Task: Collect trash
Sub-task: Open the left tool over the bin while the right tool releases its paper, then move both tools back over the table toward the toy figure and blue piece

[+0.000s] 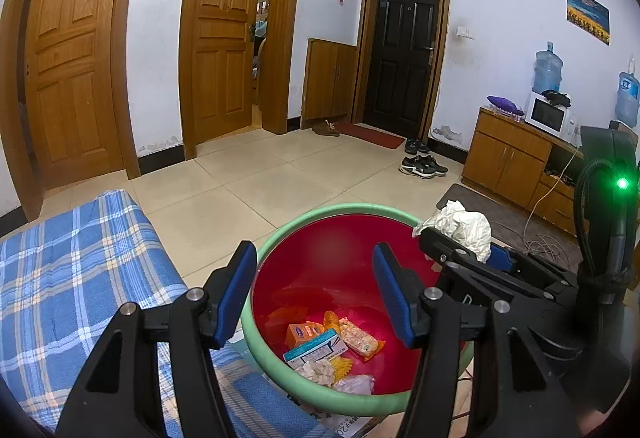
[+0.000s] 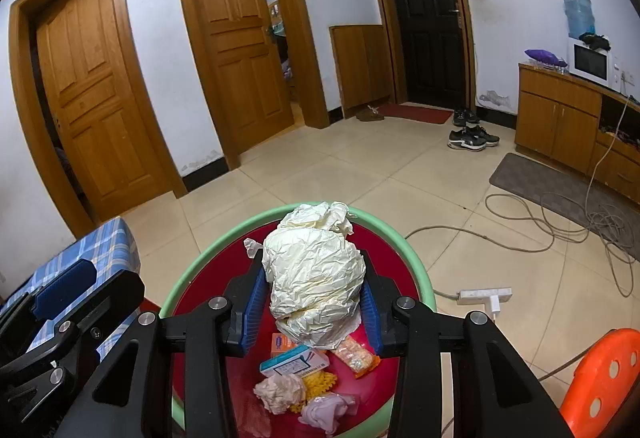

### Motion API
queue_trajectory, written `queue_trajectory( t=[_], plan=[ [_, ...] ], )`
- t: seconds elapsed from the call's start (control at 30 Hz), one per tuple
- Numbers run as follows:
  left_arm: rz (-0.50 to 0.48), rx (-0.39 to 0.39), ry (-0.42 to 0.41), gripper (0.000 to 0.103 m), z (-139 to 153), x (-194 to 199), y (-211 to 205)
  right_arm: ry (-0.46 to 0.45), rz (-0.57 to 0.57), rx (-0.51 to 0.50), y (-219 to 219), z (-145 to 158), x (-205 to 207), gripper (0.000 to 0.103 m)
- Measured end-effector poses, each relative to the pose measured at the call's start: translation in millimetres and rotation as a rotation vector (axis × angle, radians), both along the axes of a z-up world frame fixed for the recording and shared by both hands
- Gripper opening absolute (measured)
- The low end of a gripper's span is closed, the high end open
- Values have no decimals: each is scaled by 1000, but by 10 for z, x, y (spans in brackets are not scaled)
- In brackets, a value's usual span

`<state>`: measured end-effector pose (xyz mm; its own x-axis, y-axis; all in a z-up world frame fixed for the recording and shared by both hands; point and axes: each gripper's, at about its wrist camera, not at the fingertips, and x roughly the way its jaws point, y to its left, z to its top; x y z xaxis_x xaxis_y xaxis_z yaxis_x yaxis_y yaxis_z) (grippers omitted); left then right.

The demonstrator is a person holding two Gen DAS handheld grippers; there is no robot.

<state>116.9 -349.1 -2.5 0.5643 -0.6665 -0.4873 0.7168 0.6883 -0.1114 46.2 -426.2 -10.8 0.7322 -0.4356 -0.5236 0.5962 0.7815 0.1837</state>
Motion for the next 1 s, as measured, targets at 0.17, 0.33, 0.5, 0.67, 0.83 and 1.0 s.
queue_trajectory(
  t=[0.17, 0.33, 0.5, 0.67, 0.83, 1.0],
  plan=[
    [3, -2, 7, 61, -6, -1, 2, 2, 1, 6, -25, -10, -15, 50],
    [7, -7, 13, 61, -9, 16, 19, 3, 2, 16, -41, -25, -20, 59],
    [11, -14, 25, 61, -17, 51, 38, -6, 9, 35, -65, -44, -21, 70],
    [12, -18, 30, 61, -23, 59, 46, -7, 7, 54, -94, -69, -19, 82],
    [13, -17, 30, 61, -20, 56, 48, -6, 7, 53, -91, -61, -9, 82],
    [13, -18, 31, 61, -16, 53, 45, -7, 7, 52, -87, -58, -3, 82]
  ],
)
